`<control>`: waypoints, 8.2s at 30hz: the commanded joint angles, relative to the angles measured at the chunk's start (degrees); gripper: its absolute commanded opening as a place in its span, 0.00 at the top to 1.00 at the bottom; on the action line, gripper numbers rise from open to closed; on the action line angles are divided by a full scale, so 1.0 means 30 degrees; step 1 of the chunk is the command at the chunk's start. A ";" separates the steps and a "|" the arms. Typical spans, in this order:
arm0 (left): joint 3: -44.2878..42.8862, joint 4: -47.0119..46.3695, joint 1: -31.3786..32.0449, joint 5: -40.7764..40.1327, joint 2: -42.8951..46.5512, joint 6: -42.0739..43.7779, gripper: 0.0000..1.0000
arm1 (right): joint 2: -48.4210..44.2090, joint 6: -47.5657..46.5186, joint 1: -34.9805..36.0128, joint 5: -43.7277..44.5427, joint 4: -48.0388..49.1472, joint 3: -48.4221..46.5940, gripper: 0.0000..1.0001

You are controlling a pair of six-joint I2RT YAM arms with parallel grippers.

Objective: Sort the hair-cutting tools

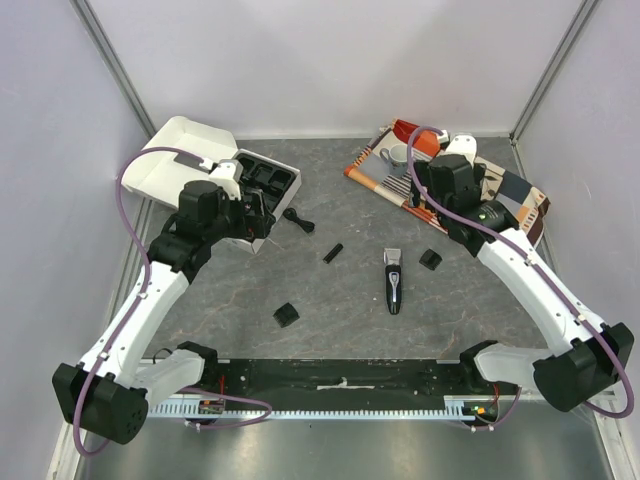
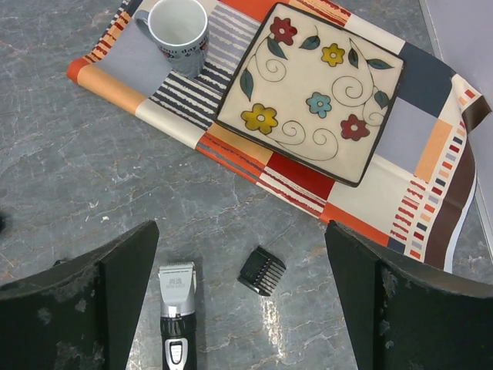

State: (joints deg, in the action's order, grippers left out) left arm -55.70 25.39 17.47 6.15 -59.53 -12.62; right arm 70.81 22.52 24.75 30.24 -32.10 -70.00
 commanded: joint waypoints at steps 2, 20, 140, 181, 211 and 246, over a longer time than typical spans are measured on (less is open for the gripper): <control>-0.0182 0.0034 0.0034 -0.1635 0.0010 -0.0685 0.02 | -0.1012 -0.0037 0.0187 0.0235 -0.0287 0.0245 0.02; -0.1353 -0.0874 0.0005 -0.5007 -0.5732 -0.0393 0.15 | -0.0662 -0.0154 0.0713 -0.3545 -0.0932 0.2237 0.02; -0.6803 0.0353 -0.1137 -0.6481 -1.0951 -0.0039 0.62 | 0.1623 0.3566 0.5548 -0.3106 0.0796 0.7453 0.02; -0.2759 0.2788 0.3872 -0.6883 -1.0273 -1.9580 0.36 | 0.1447 0.1193 0.5548 -0.4015 0.0943 0.7541 0.02; -0.2996 0.1939 0.3843 -0.7911 -1.2326 -1.8852 0.53 | 0.1037 0.1134 0.5548 -0.5245 0.1324 0.8157 0.02; 0.2103 0.3432 0.2907 -0.6387 -0.4272 -1.0062 0.61 | 0.0860 0.2511 0.5577 -0.5014 0.0648 0.8595 0.02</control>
State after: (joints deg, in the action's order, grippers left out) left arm -49.80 35.16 27.57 -11.46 -75.92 -47.16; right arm 74.43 28.03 41.15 12.99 -30.79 -45.23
